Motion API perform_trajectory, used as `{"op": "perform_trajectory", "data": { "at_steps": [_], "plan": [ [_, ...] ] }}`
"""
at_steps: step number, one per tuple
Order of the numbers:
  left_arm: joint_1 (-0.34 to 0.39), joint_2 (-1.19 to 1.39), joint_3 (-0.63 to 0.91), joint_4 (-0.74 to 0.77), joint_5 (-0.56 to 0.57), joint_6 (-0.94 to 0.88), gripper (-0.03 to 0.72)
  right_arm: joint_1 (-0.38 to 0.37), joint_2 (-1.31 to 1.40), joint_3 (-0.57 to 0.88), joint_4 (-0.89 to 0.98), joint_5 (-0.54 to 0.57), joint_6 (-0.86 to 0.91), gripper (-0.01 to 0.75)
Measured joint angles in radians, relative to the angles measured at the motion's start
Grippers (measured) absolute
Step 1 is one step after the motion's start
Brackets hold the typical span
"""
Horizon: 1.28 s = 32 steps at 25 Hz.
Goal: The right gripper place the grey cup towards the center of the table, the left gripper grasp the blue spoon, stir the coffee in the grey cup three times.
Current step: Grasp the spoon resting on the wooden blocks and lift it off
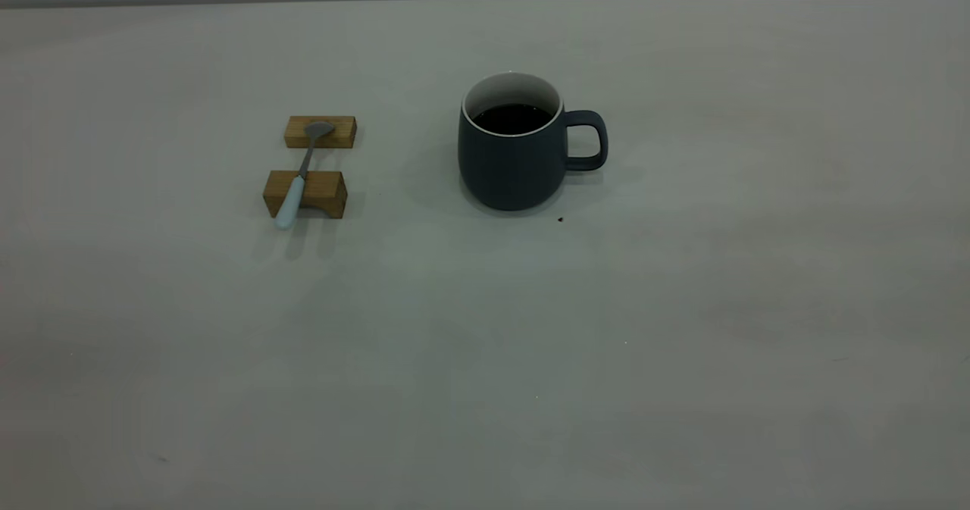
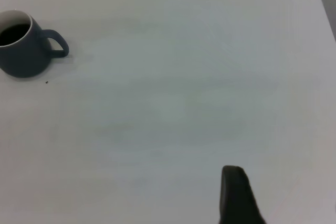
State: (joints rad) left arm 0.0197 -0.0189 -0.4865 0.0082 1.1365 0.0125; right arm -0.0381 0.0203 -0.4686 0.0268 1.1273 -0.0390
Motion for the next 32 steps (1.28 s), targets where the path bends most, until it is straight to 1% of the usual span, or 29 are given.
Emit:
{"op": "perform_trajectory", "data": {
  "at_steps": [25,27,32],
  "plan": [
    [0.0,0.008,-0.001,0.0,-0.006,-0.003,0.519,0.0,0.0,0.0,0.001,0.001,0.0,0.483],
    [0.0,0.062,-0.011,0.0,-0.026,-0.013,0.519,0.0,0.0,0.0,0.001,0.001,0.0,0.483],
    [0.0,0.339,-0.059,-0.014,-0.166,-0.013,0.544,0.0,0.0,0.0,0.001,0.001,0.0,0.483]
  ]
}}
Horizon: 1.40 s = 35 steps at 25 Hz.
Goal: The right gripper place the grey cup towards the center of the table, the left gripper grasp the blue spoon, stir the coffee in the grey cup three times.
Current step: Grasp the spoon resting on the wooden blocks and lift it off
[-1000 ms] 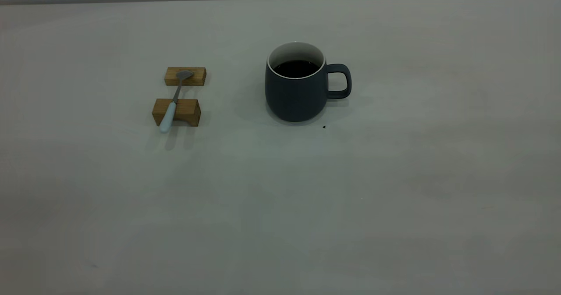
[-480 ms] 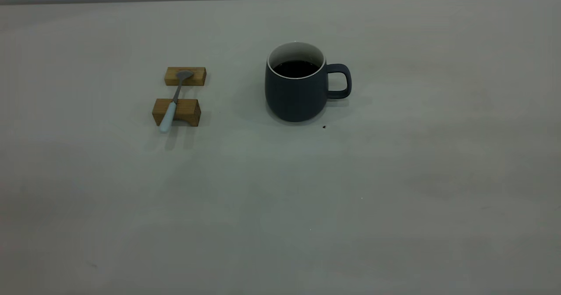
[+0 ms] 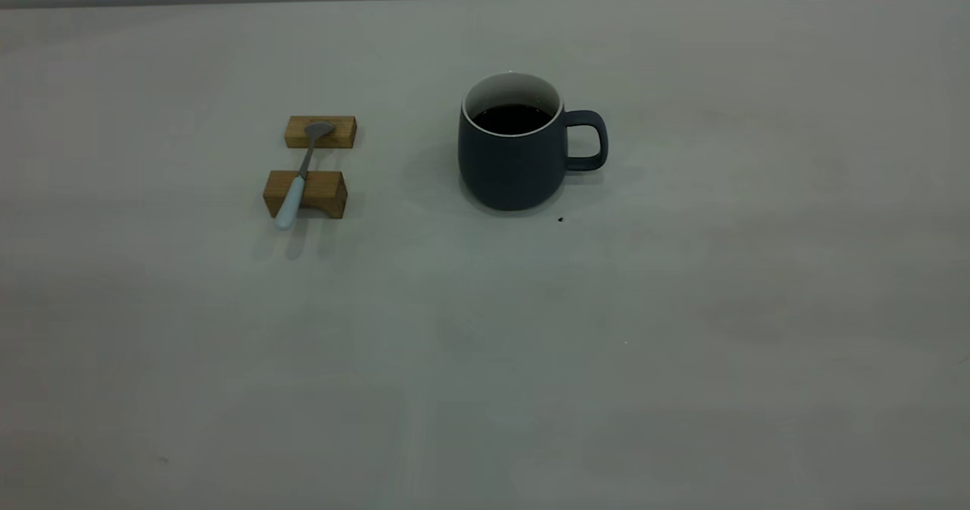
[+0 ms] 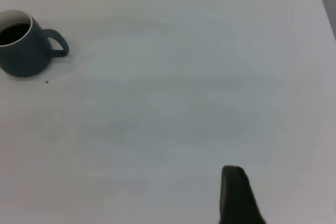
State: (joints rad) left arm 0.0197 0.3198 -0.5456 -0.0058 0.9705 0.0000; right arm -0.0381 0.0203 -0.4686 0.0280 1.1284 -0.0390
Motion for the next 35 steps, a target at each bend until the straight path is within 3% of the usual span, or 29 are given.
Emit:
{"op": "perform_trajectory", "data": {
  "at_steps": [9,13,21,27,35],
  "plan": [
    [0.0,0.6,-0.119,-0.017,-0.157,0.059,0.585,0.0,0.0,0.0,0.0,0.0,0.0,0.483],
    [-0.005,0.804,-0.153,-0.104,-0.208,0.068,0.585,0.0,0.0,0.0,0.0,0.0,0.0,0.483],
    [-0.167,1.168,-0.181,-0.161,-0.41,0.034,0.585,0.0,0.0,0.0,0.0,0.0,0.0,0.483],
    [-0.228,1.449,-0.342,-0.138,-0.47,-0.071,0.585,0.0,0.0,0.0,0.0,0.0,0.0,0.483],
    [-0.229,1.728,-0.54,-0.117,-0.477,-0.142,0.585,0.0,0.0,0.0,0.0,0.0,0.0,0.483]
  ]
}}
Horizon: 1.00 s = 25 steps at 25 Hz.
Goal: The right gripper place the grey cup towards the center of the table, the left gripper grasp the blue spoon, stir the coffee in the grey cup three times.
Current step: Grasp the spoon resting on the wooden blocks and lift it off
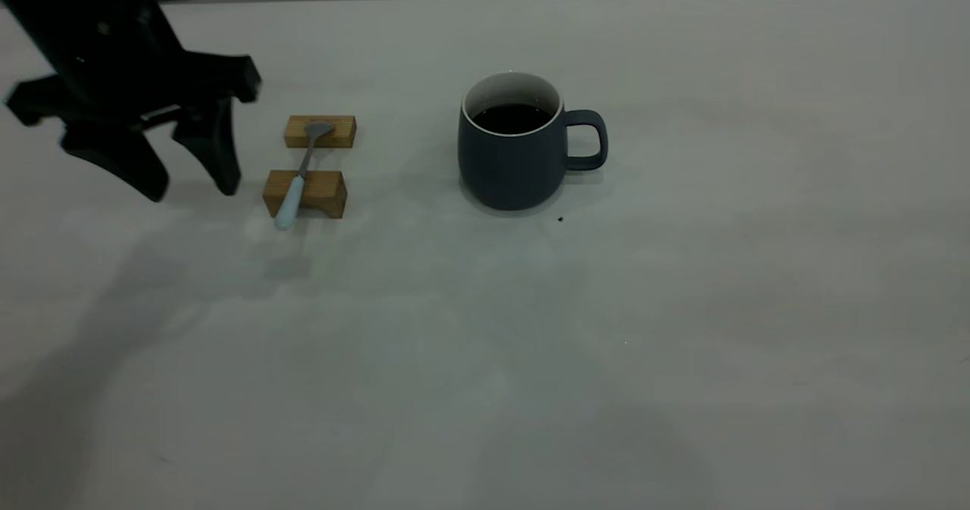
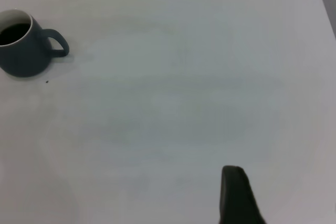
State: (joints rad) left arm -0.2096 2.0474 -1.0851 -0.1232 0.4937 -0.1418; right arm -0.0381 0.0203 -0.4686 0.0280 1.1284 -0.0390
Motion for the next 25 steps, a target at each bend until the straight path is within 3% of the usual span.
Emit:
{"op": "perform_trajectory", "data": {
  "at_steps": [11,25],
  "plan": [
    [-0.06,0.17,-0.166,0.028,-0.008,-0.041,0.585,0.0,0.0,0.0,0.0,0.0,0.0,0.483],
    [-0.06,0.263,-0.187,0.035,-0.077,-0.067,0.585,0.0,0.0,0.0,0.0,0.0,0.0,0.483]
  ]
}}
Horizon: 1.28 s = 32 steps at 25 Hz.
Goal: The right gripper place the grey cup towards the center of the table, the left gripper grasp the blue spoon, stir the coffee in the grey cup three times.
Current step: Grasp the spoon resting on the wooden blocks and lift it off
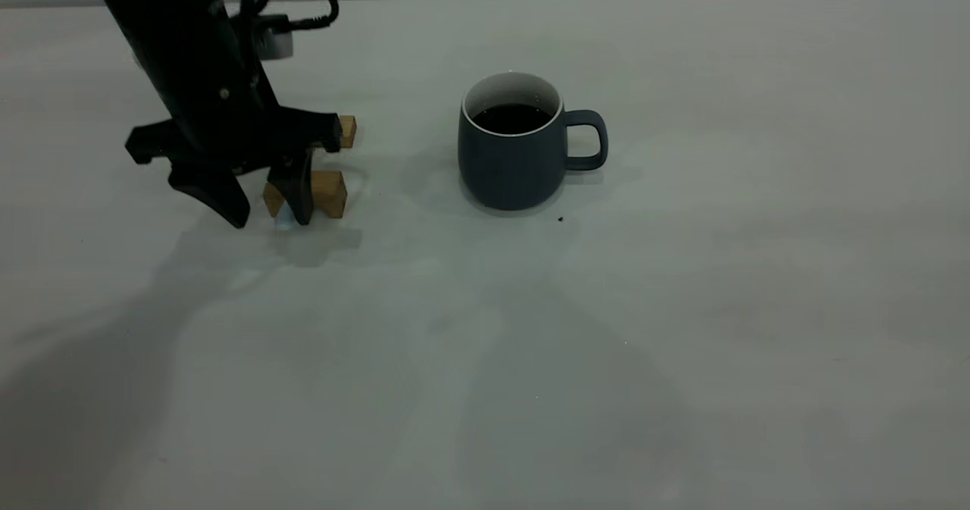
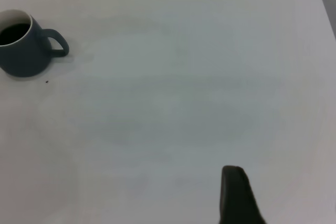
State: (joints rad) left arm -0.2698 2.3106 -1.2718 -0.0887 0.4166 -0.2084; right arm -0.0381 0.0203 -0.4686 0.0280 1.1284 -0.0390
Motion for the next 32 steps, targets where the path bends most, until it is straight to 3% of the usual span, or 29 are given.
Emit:
{"op": "perform_trajectory", "data": {
  "at_steps": [29,32],
  "plan": [
    [-0.02,0.083,-0.052,-0.003,-0.045,-0.012,0.449,0.0,0.0,0.0,0.0,0.0,0.0,0.483],
    [-0.02,0.083,-0.052,-0.003,-0.037,-0.013,0.401,0.0,0.0,0.0,0.0,0.0,0.0,0.483]
  ]
}}
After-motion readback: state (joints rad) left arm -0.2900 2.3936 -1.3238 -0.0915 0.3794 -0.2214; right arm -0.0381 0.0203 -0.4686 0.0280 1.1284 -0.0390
